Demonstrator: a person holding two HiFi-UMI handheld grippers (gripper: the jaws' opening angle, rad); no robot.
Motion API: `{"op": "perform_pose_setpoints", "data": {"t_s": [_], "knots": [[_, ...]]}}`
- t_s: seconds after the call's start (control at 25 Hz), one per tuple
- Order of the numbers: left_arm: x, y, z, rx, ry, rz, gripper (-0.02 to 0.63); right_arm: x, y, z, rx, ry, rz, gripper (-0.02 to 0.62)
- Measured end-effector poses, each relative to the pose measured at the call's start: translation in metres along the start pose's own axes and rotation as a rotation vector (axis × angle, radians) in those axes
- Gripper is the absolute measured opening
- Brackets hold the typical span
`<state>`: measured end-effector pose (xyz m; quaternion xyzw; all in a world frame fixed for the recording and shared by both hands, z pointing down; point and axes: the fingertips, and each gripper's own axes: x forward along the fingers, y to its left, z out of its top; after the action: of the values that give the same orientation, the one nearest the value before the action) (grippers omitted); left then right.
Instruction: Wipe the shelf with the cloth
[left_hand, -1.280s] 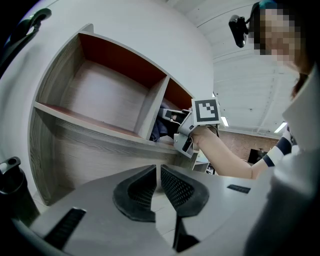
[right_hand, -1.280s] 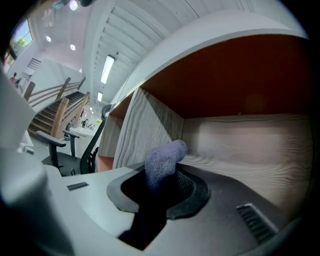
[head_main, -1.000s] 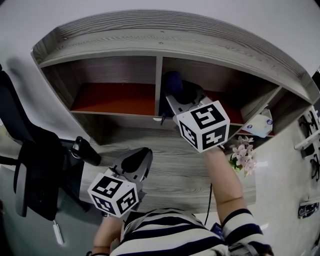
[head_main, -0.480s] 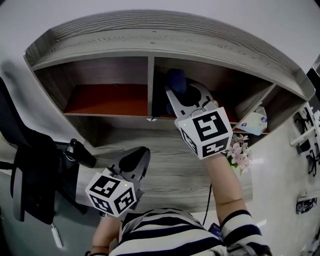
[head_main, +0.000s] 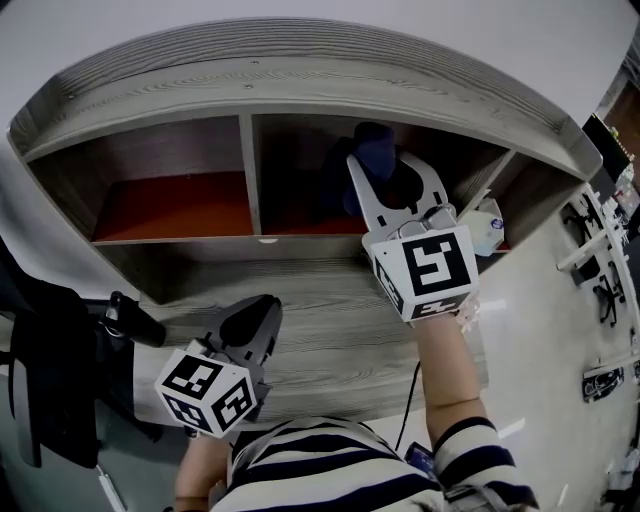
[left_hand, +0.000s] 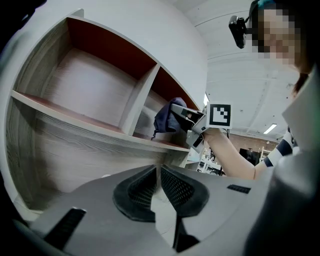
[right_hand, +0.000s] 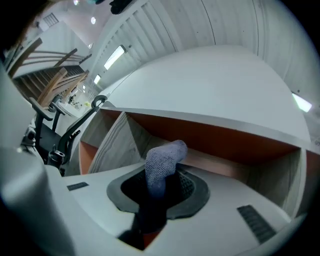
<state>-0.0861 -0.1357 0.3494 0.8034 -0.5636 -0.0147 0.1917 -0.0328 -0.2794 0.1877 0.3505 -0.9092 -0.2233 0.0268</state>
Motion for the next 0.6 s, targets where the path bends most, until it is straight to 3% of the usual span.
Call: {"op": "perform_pose_setpoints", "data": {"t_s": [0.28,0.6], "knots": [[0.008,-0.007,-0.001,0.001,0.006,-0.03,0.041,-0.023,-0.032,-0.001,-0.15,0.035,-0.13,0.092],[0.014,-0.012,-0.001,0.001,0.012,-0.052,0.04,-0.044,-0.067,-0.001,-0.495,0.064,-0.331,0.092]]}}
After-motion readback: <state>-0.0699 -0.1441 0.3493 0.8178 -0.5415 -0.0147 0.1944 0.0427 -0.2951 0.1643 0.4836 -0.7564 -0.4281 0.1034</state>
